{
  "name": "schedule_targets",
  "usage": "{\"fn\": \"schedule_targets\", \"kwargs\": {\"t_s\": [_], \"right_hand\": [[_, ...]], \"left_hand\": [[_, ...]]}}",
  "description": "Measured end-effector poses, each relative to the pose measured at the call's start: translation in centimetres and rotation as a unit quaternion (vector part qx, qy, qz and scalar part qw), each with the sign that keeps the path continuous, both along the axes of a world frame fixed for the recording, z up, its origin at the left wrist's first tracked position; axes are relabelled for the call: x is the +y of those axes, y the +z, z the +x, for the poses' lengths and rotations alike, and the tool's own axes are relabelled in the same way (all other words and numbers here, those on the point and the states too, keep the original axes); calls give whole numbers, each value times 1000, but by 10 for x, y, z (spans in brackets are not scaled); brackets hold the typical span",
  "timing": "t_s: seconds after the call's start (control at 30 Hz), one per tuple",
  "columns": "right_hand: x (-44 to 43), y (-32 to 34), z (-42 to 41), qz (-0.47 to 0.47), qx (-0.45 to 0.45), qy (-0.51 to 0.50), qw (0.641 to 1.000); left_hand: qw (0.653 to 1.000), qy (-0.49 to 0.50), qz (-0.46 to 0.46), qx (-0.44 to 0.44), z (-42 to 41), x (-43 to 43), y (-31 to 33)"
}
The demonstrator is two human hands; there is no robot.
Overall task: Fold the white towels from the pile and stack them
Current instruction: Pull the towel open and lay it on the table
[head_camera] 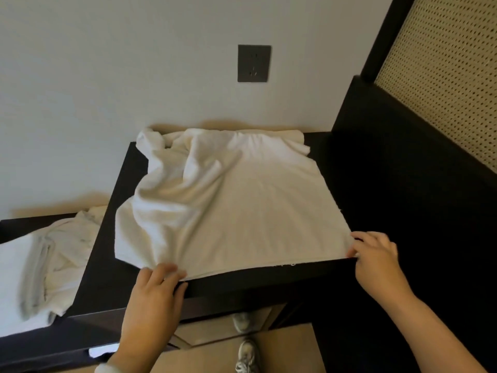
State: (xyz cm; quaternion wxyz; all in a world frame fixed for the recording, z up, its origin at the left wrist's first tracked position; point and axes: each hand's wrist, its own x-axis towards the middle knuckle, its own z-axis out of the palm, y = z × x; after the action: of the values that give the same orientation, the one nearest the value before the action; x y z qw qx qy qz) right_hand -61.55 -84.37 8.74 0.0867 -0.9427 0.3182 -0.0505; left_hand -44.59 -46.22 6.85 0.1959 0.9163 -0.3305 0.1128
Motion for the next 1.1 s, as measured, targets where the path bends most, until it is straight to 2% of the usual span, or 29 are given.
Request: {"fn": "schedule_targets", "kwargs": {"t_s": [0.1,0.17,0.3,0.4,0.53,0.67,0.77,0.87,1.1], "right_hand": [[32,-1,15,43,-75,99,991],[49,-5,27,82,-75,141,984],[56,-16,34,116,-76,132,981],[54,-19,29,135,-113,117,977],[52,-22,28,145,-138,105,974],[53,-22,30,113,-124,119,979],[54,-22,32,77,-114,148,979],[54,-22,34,74,-105,133,983],[57,-25,27,92,-99,121,983]], "left_hand": [[998,-54,23,-31,-1,-23,15],[994,-112,2,11,-1,-52,22],[975,-202,22,86,4,-98,18],[973,-199,-2,116,8,-105,8],[974,-198,-20,112,9,-105,3],[971,-214,16,106,9,-106,5],[968,-204,-6,145,11,-107,8],[968,-195,-16,155,12,-107,8],[970,-219,46,92,10,-109,9]]}}
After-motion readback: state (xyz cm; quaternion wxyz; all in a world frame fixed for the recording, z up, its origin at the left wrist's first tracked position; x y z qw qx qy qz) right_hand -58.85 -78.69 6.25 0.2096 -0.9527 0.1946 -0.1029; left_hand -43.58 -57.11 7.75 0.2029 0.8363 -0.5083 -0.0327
